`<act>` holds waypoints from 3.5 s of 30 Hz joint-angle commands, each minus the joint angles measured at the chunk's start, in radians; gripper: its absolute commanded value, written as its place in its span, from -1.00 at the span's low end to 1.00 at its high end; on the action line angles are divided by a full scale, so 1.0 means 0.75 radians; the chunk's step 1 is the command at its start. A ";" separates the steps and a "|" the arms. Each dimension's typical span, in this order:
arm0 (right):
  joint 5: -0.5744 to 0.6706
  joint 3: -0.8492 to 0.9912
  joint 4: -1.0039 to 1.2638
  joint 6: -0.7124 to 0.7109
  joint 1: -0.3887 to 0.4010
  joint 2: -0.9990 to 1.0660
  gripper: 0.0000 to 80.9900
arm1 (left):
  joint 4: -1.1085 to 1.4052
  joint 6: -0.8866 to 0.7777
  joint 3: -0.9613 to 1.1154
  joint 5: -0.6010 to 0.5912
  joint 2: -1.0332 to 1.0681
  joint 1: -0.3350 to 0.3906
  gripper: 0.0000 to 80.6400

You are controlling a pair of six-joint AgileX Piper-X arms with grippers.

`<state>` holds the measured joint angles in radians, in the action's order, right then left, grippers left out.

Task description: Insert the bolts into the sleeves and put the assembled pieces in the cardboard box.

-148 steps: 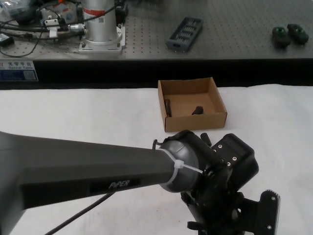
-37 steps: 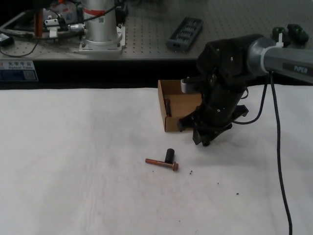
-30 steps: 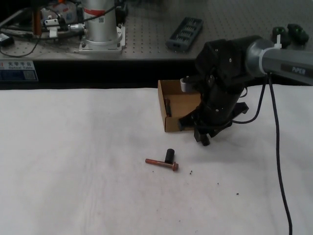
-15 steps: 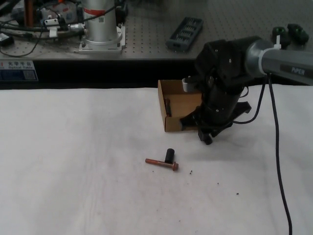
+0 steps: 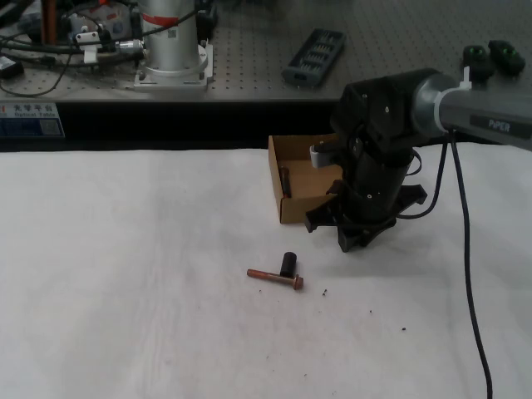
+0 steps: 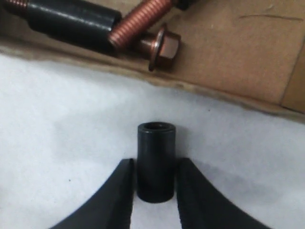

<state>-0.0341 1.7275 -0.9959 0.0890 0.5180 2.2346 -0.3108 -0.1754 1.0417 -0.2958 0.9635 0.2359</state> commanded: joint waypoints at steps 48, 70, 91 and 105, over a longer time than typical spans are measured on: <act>0.684 -1.389 1.182 0.235 -0.020 -1.351 -0.92 | 1.087 -0.741 -0.050 -0.321 0.634 0.380 -0.80; 0.804 -1.728 1.737 0.482 -0.020 -1.481 -0.92 | 1.068 -1.050 -0.059 -0.239 0.717 0.477 -0.80; 0.882 -1.728 1.685 0.481 0.081 -1.558 -0.92 | 1.045 -1.036 -0.165 -0.453 0.717 0.507 -0.80; 0.846 -1.728 1.653 0.481 0.109 -1.558 -0.92 | 1.035 -0.888 -0.165 -0.462 0.717 0.543 -0.80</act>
<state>0.6023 0.4302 0.2498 0.4554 0.5970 1.0758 0.4536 -0.8871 0.9120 -0.6307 1.5023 0.6405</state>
